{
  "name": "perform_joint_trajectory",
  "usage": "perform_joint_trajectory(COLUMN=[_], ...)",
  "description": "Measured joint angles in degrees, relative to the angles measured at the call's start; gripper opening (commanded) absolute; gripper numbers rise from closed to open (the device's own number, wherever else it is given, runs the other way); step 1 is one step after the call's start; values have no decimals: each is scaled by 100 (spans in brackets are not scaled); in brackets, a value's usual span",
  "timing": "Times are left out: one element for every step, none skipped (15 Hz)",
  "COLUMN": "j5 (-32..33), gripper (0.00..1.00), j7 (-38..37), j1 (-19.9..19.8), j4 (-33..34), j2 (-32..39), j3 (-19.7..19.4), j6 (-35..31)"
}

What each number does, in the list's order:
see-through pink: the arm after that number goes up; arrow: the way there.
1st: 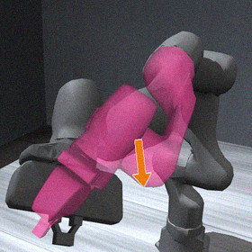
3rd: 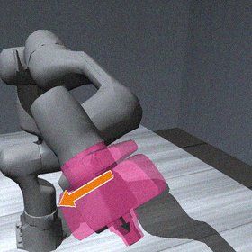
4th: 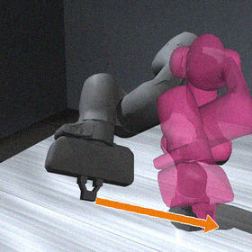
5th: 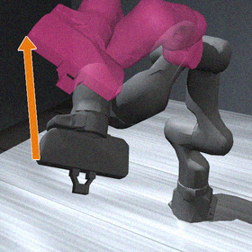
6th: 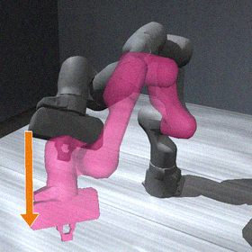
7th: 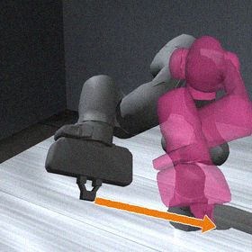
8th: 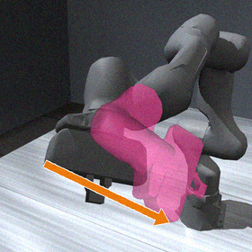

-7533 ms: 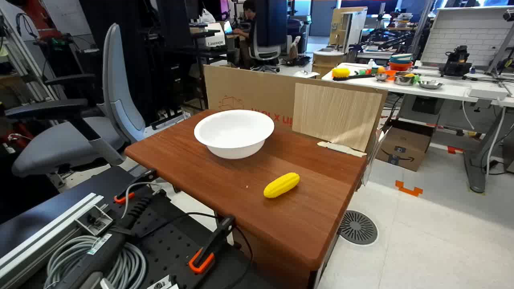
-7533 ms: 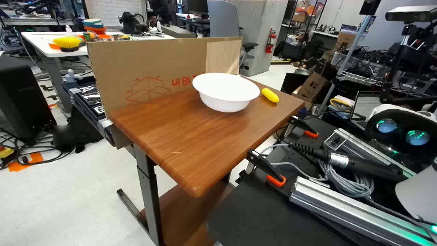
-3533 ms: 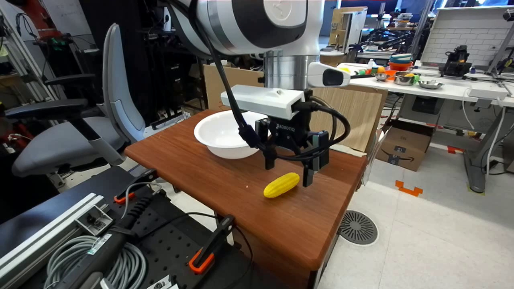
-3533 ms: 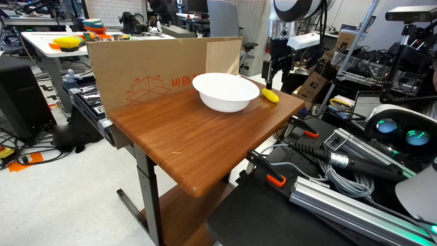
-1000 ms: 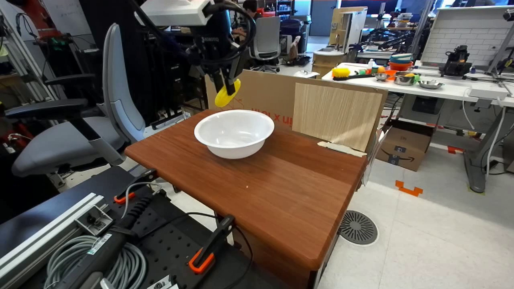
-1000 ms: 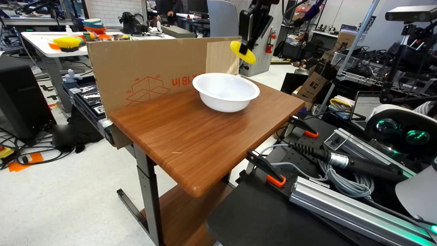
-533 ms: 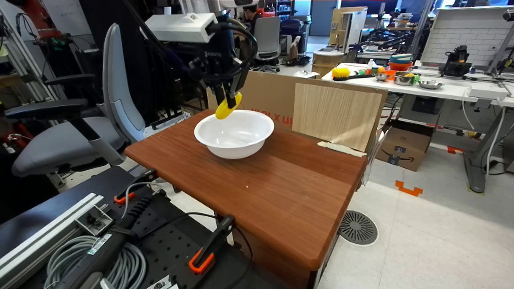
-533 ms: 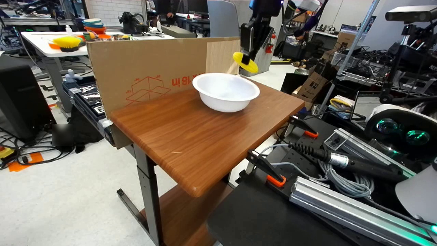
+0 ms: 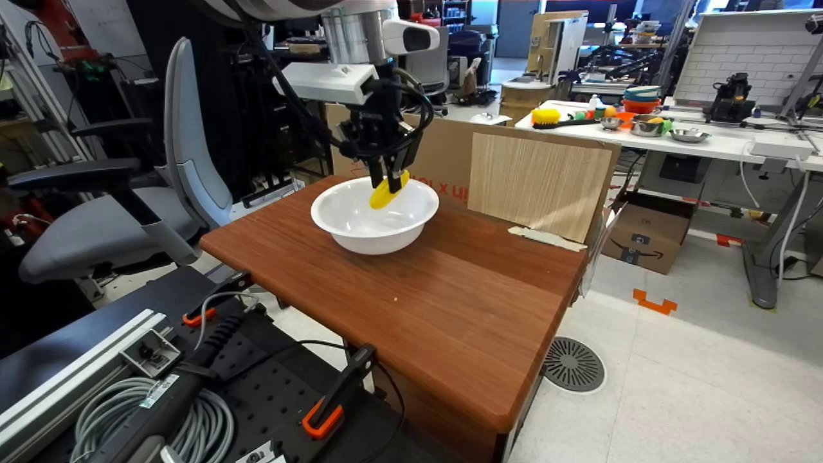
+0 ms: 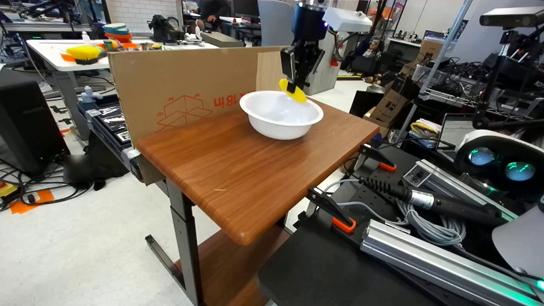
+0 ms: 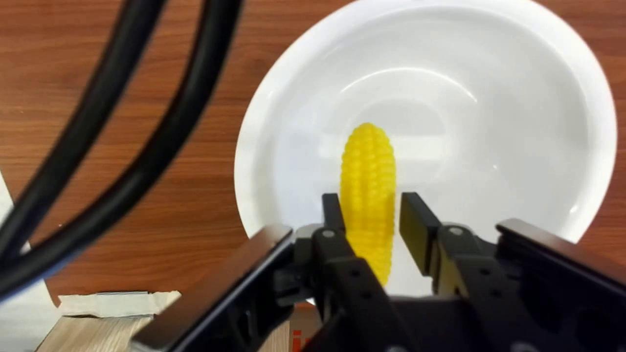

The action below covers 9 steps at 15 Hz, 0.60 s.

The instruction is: Pick the corn on the table and put it in the bowl

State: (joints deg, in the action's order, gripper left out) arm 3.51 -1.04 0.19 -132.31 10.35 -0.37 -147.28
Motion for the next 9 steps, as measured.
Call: perform_joint_trajectory(j5=[20, 40, 42, 42, 42, 41, 44, 92, 99], gripper=[75, 81, 90, 97, 100, 100, 100, 100, 100], j7=[-49, -87, -100, -101, -101, -101, -99, -102, -103], j1=[0, 0, 0, 0, 0, 0, 0, 0, -2], j4=[82, 150, 195, 217, 224, 226, 225, 223, 215], j2=[92, 164, 211, 228, 222, 201, 161, 90, 36], j3=[-1, -6, -12, -20, -28, -35, -44, -67, -78], j6=[0, 0, 0, 0, 1, 1, 34, 151, 191])
